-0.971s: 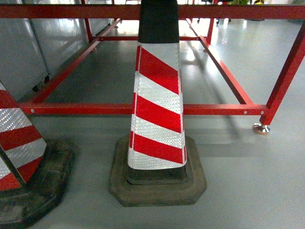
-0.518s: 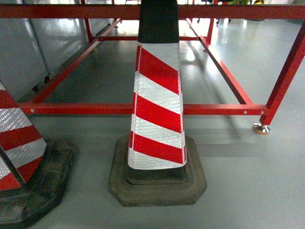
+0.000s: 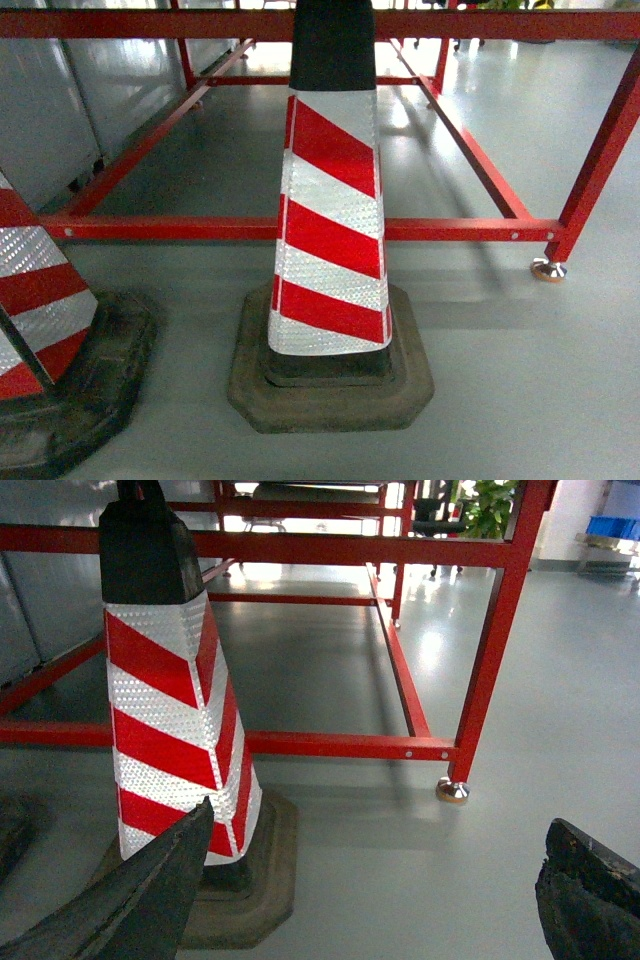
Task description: Sort blue parts and orange caps into right shelf containers
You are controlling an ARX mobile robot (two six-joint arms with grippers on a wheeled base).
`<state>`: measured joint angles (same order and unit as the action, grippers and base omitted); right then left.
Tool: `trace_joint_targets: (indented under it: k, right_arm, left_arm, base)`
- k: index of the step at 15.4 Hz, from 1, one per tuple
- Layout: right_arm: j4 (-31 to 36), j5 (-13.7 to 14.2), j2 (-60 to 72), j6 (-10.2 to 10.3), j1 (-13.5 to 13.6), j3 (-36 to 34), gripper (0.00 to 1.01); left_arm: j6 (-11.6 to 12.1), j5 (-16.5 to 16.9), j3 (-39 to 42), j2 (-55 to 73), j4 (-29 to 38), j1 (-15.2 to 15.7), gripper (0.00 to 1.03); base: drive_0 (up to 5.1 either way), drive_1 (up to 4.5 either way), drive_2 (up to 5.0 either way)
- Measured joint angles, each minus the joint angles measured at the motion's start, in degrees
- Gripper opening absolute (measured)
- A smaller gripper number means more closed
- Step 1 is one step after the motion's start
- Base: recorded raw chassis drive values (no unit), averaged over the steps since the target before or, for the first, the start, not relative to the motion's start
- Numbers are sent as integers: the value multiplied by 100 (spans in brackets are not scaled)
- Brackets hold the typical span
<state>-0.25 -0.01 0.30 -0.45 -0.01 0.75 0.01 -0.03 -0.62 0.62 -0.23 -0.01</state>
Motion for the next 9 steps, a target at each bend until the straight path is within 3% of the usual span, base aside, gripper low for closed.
trace_joint_targets:
  k: [9]
  right_arm:
    - [-13, 0, 0, 0, 0, 0, 98]
  left_arm:
    - [0, 0, 0, 0, -11, 0, 98]
  base:
    - [0, 0, 0]
